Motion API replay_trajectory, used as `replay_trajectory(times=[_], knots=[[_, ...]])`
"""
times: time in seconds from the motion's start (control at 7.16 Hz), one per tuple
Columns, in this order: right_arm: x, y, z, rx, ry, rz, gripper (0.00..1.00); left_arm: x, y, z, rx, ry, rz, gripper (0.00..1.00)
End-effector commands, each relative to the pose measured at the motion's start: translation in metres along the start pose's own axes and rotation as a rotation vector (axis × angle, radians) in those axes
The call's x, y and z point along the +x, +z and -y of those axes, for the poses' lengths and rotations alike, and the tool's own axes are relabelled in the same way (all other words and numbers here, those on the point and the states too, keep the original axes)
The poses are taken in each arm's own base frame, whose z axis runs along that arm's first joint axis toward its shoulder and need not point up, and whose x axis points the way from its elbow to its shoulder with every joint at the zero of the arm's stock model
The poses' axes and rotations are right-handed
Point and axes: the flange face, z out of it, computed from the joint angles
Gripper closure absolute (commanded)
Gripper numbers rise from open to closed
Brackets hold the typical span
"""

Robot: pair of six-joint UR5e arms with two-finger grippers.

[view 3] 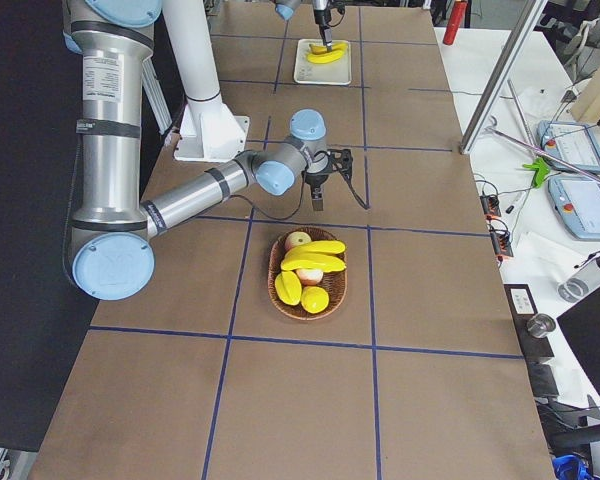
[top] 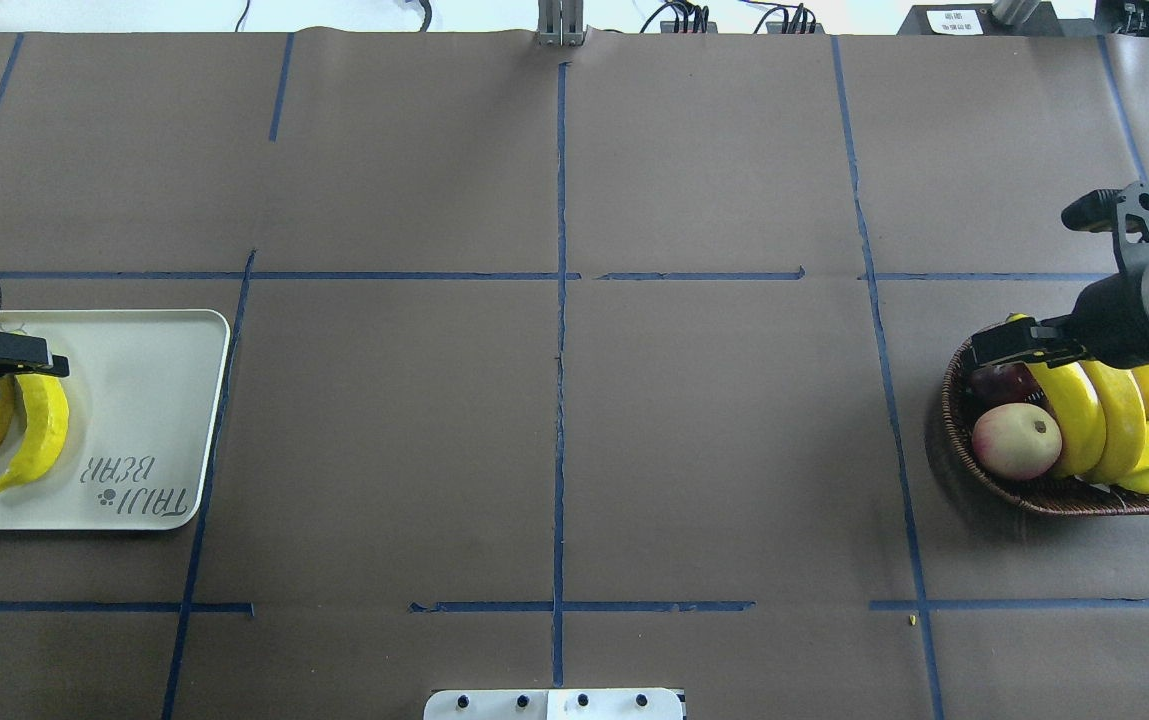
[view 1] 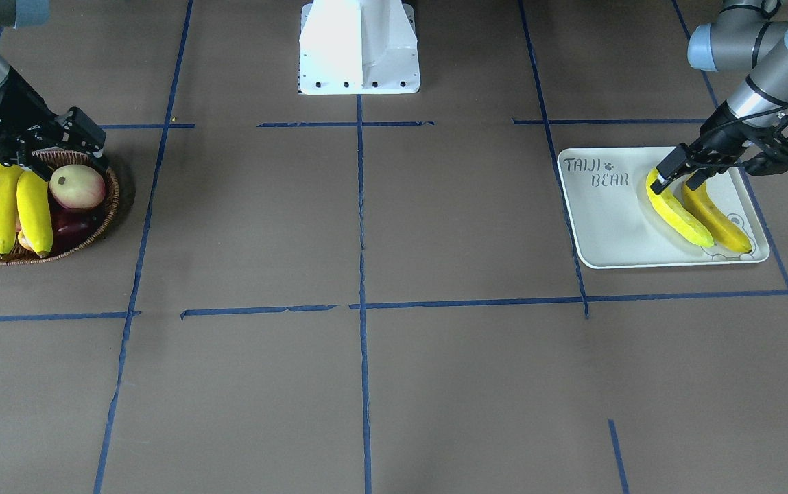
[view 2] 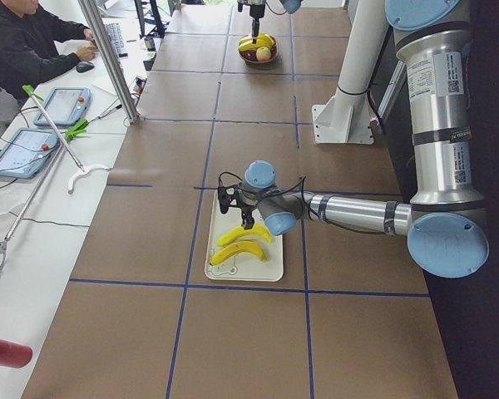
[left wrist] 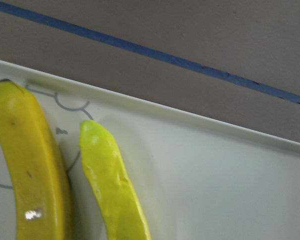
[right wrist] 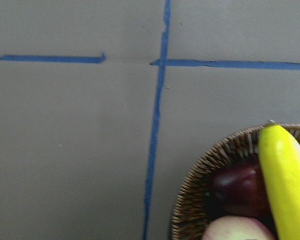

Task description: Transfer all bananas from basket to plate

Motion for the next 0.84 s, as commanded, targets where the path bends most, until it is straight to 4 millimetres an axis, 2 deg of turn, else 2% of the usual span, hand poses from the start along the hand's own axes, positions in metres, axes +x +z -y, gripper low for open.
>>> replay_trajectory(times=[0.0, 0.14, 0.28, 0.42, 0.56, 0.7], knots=[[0.075, -0.008, -0.037, -0.009, -0.092, -0.049, 0.00, 0.056, -0.051, 0.011, -0.047, -0.030, -0.054, 0.00], [0.093, -0.017, -0.040, -0.013, -0.112, -0.046, 0.00, 0.077, -0.052, 0.015, -0.046, -0.024, -0.058, 0.00], [0.111, -0.013, -0.047, -0.031, -0.161, -0.077, 0.00, 0.082, -0.052, 0.017, -0.044, -0.019, -0.063, 0.00], [0.130, 0.001, -0.048, -0.053, -0.156, -0.103, 0.06, 0.086, -0.051, 0.018, -0.044, -0.016, -0.066, 0.00], [0.137, 0.007, -0.049, -0.060, -0.143, -0.128, 0.14, 0.086, -0.051, 0.018, -0.044, -0.016, -0.066, 0.00], [0.146, 0.018, -0.048, -0.073, -0.125, -0.145, 0.14, 0.087, -0.051, 0.018, -0.044, -0.016, -0.066, 0.00]])
